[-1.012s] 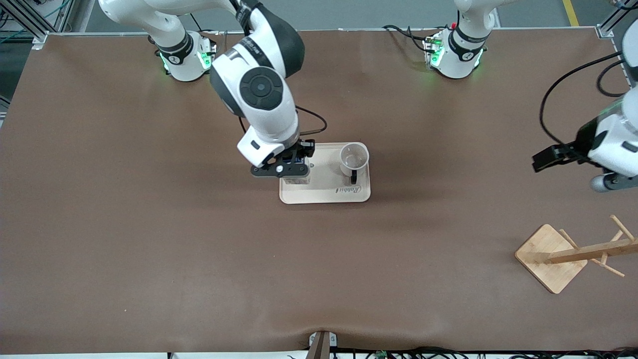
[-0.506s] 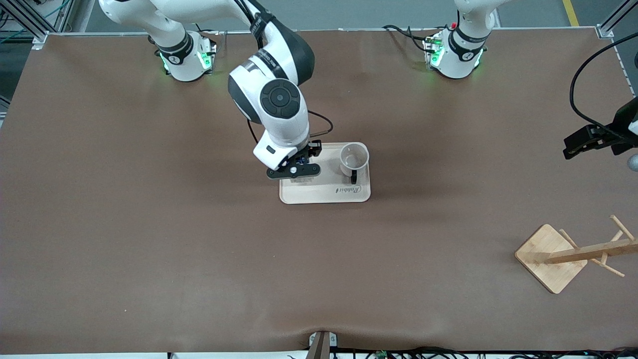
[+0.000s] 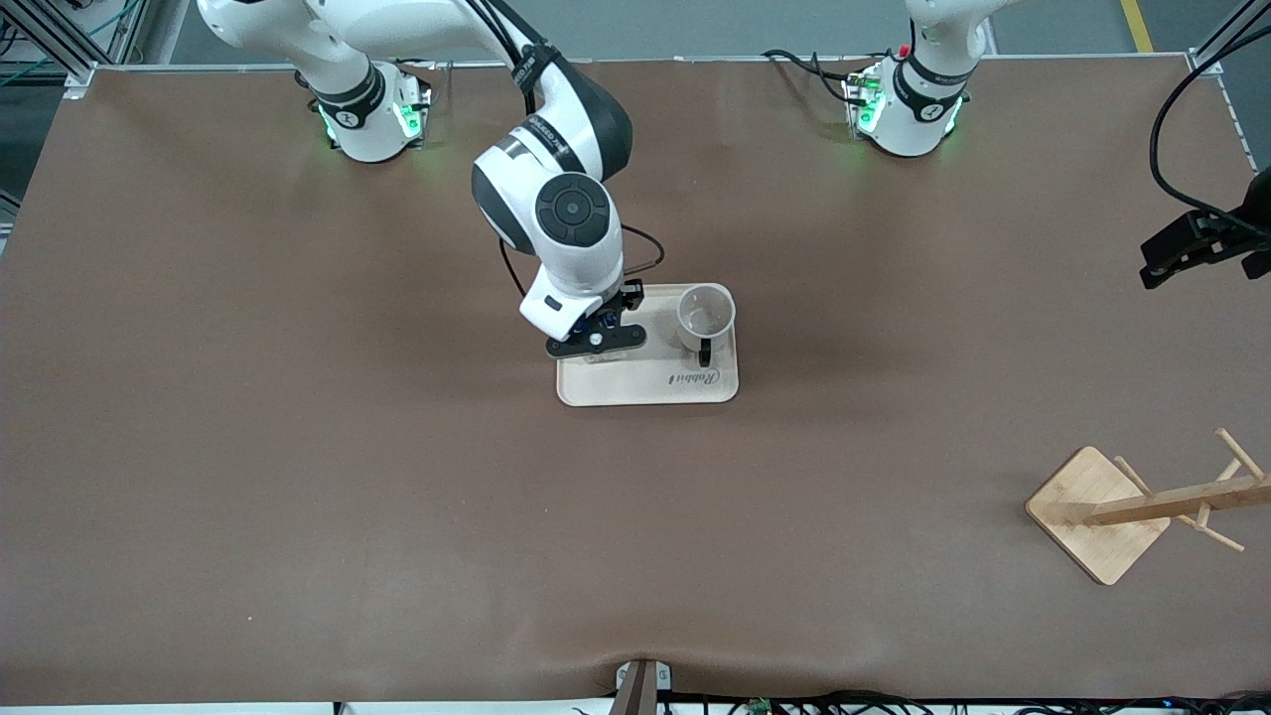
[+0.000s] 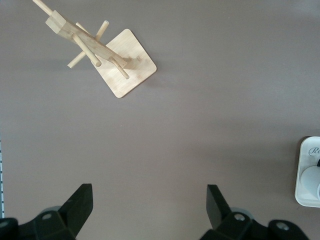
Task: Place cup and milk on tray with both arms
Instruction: 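Carry the milk carton over the tray while the left gripper withdraws, then lower the carton onto the tray beside the mug with the right gripper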
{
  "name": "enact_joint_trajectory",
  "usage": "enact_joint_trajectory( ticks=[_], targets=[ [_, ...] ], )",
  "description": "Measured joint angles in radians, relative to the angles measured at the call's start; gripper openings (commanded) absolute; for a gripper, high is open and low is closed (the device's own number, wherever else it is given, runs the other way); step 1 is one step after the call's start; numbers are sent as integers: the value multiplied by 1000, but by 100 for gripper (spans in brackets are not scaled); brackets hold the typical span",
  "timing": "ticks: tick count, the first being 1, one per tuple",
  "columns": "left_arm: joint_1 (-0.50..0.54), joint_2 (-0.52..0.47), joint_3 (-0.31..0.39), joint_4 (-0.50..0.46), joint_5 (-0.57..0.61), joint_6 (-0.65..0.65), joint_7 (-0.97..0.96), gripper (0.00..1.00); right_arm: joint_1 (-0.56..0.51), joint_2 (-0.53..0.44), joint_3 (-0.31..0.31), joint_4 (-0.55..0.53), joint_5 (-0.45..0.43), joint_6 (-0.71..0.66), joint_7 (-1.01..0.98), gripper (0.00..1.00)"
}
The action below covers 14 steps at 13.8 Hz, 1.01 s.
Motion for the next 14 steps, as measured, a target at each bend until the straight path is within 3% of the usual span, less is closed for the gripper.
enact_joint_trajectory(
  ticks=[2, 4, 7, 8, 10, 14],
  targets=[
    [-47, -15, 31, -2, 0, -14, 0, 100, 2, 0, 0, -9, -3, 11, -3, 5],
    [-149, -35, 127, -11, -2, -28, 0, 100, 2, 0, -1, -18, -22, 11, -11, 9],
    [-222, -72, 209, -43, -30, -32, -1, 100, 6, -2, -1, -35, -47, 20, -11, 33],
    [-257, -83, 245, -53, -38, -32, -2, 100, 7, -2, -1, -35, -49, 21, -11, 52],
    [-328, -96, 314, -66, -52, -32, -4, 100, 8, -2, -1, -36, -51, 22, -12, 100],
    [-403, -109, 369, -80, -58, -32, -46, 100, 8, -2, -1, -43, -54, 23, -14, 100]
  ],
)
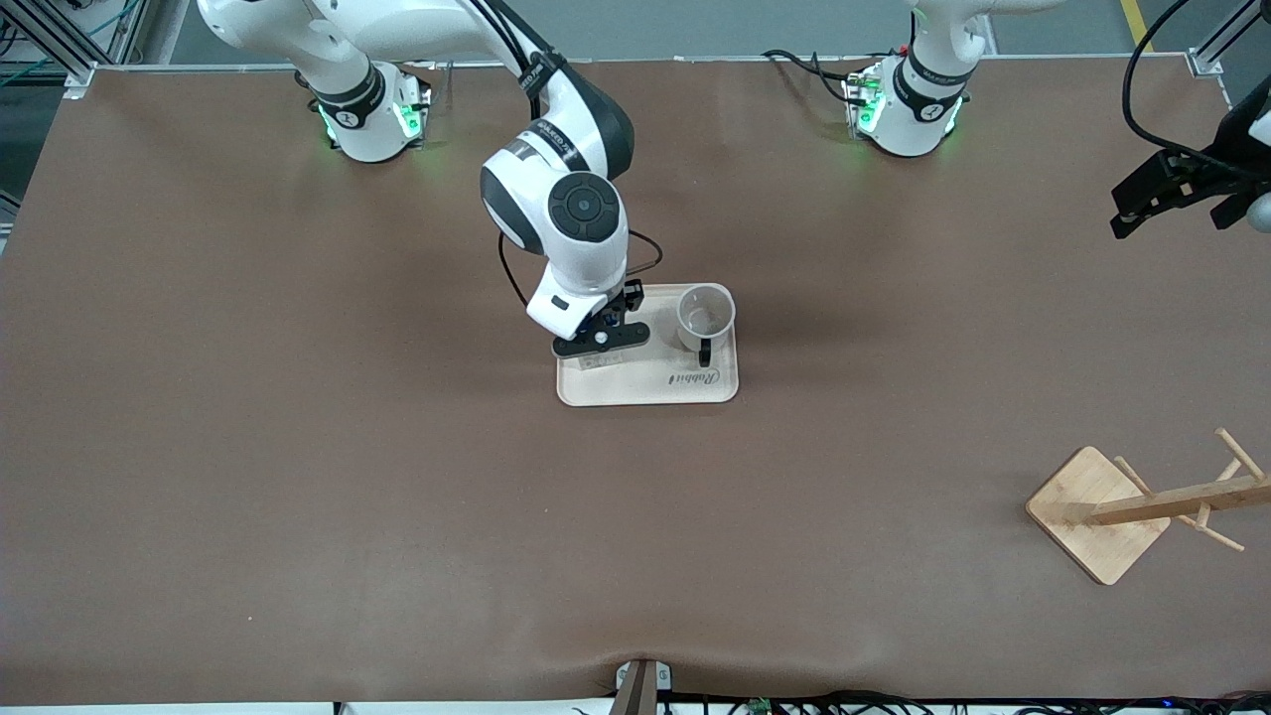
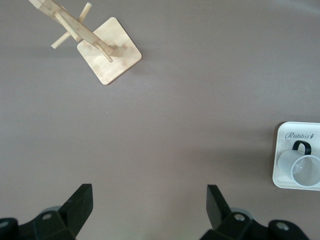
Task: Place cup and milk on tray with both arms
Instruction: 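Lower the carton onto the tray beside the mug with the right gripper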
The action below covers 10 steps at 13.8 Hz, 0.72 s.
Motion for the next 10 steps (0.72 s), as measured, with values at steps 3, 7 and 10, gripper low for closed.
enact_joint_trajectory(
  ticks=[3, 7, 10],
  targets=[
    [-3, -2, 1, 0, 0, 0, -3, 100, 0, 0, 0, -2, -1, 0, 0, 100],
    [-1, -2, 6, 1, 0, 1, -3, 100, 0, -3, 0, -2, -2, -11, 0, 100],
    [-1, -2, 7, 1, 0, 1, -3, 100, 0, -5, 0, -2, -2, -12, 0, 100]
  ],
)
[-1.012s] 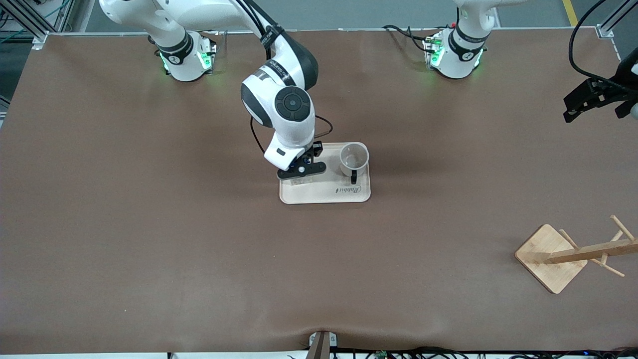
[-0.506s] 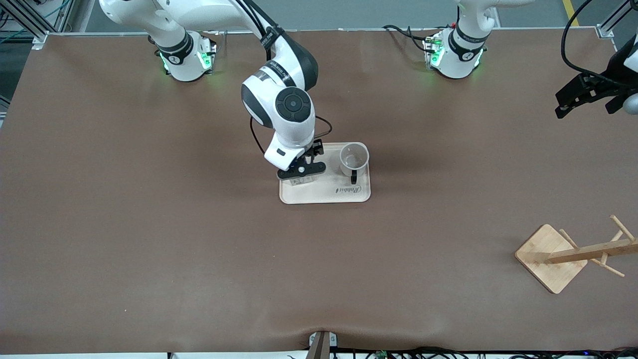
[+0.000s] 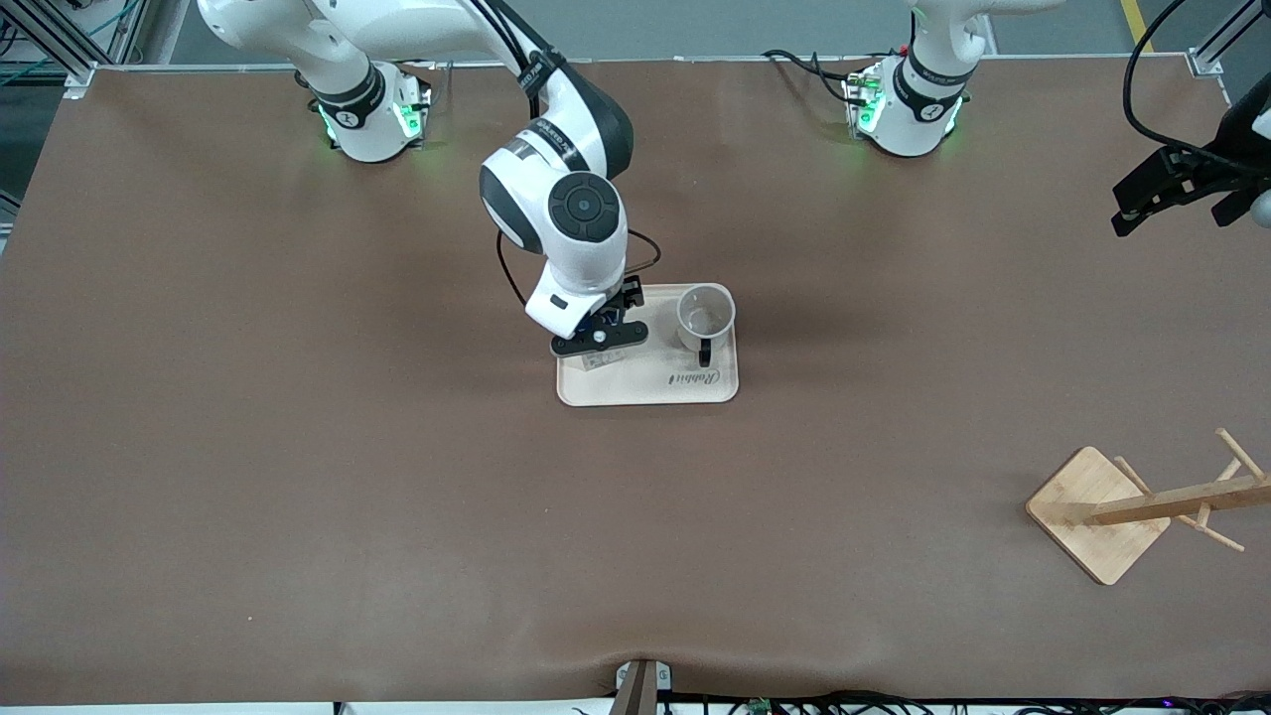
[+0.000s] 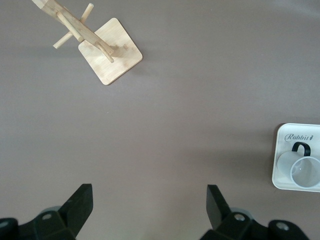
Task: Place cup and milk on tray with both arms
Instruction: 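Lower the carton onto the tray beside the mug with the right gripper, then open the right gripper and pull it back from the carton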
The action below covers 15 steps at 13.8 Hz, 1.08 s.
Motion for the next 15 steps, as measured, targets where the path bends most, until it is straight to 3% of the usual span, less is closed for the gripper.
enact_joint_trajectory(
  ticks=[7, 10, 12, 15],
  targets=[
    [3, 0, 3, -1, 0, -23, -3, 100, -1, -4, -7, 19, 3, 0, 0, 100],
    [9, 0, 5, -2, 0, -28, -8, 100, -4, -16, -13, 51, 81, -26, 7, 100],
    [9, 0, 5, -2, -4, -28, -8, 100, -23, -29, -19, 90, 131, -104, 13, 100],
    [12, 0, 5, -3, -12, -28, -9, 100, -72, -70, -23, 131, 137, -264, 14, 100]
  ],
)
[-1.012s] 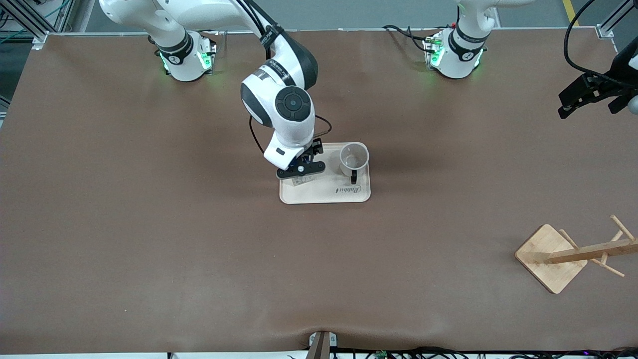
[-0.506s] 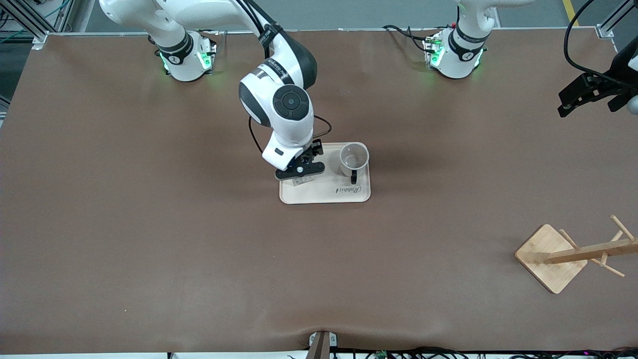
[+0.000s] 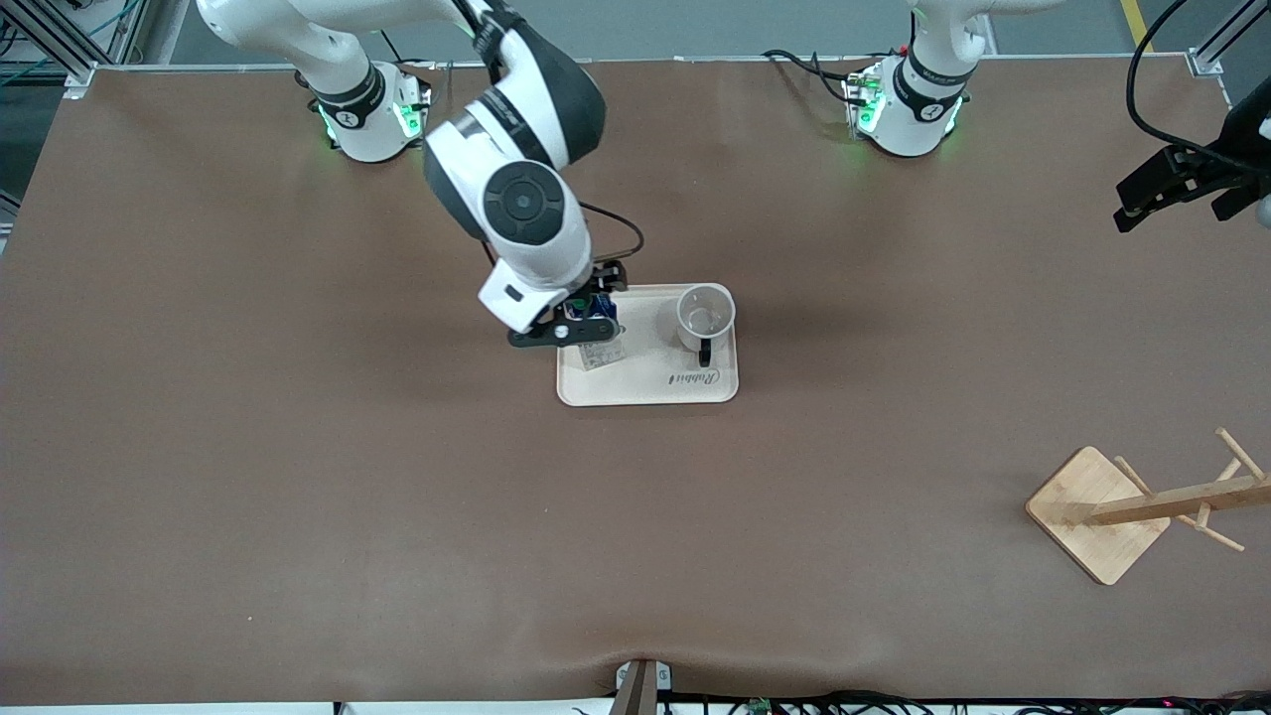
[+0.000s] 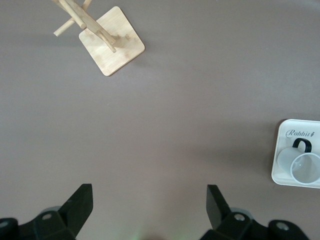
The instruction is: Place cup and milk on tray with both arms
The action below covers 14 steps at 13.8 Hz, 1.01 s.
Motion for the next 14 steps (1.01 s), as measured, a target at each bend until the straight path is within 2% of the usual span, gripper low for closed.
enact_joint_trajectory(
  ticks=[3, 6, 8, 11, 14],
  targets=[
    [0, 0, 0, -5, -10, 0, 0, 100, -69, -43, -6, 67, 0, -87, -5, 100],
    [0, 0, -3, -6, -13, 1, 0, 100, -212, -59, -7, 211, 1, -265, -19, 100],
    [0, 0, -3, -6, -14, 1, 0, 100, -283, -77, -8, 258, 1, -308, -21, 100],
    [0, 0, -3, -6, -17, 0, 0, 100, -395, -146, -9, 267, -9, -325, -48, 100],
    [0, 0, -3, -7, -17, 0, 0, 100, -486, -215, -9, 235, -109, -330, -130, 100]
  ],
)
